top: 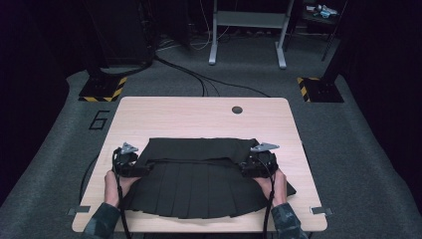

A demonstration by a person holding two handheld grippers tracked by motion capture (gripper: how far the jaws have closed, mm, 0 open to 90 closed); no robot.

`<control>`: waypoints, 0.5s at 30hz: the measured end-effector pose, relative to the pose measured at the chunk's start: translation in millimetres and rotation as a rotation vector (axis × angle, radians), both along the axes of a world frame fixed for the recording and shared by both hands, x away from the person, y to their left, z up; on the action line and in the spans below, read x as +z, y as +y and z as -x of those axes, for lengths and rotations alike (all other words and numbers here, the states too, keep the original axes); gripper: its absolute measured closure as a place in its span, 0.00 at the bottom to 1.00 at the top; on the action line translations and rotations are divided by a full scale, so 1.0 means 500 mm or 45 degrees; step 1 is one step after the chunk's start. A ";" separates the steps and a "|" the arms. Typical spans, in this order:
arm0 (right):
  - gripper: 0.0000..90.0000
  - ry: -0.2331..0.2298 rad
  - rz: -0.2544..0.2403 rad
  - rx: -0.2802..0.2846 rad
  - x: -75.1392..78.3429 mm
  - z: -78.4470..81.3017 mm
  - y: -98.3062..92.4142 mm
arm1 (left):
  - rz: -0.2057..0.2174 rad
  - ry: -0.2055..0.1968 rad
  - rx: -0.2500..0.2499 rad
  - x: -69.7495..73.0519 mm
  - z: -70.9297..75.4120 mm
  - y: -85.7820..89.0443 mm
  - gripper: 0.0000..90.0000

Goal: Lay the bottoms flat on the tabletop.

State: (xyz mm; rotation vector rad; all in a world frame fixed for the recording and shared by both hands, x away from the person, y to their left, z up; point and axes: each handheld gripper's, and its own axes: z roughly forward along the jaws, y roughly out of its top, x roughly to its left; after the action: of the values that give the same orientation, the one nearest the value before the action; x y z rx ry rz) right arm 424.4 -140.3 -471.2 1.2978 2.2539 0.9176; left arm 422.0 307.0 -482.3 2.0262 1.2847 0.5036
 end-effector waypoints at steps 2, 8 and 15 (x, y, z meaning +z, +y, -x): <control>0.18 -0.017 0.012 0.003 -0.001 -0.012 0.013 | -0.018 0.015 -0.010 -0.003 -0.016 -0.008 0.27; 0.25 0.030 0.062 0.022 -0.023 -0.045 0.042 | -0.071 0.046 -0.027 -0.021 -0.051 -0.027 0.32; 0.45 0.107 0.069 -0.038 -0.043 -0.057 0.035 | -0.114 0.058 -0.023 -0.046 -0.059 -0.036 0.54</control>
State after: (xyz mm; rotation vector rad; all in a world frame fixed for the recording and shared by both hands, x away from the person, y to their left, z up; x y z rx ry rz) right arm 453.1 -122.6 -492.9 1.3655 2.2993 0.7997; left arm 451.5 288.8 -505.2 2.1326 1.2905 0.5178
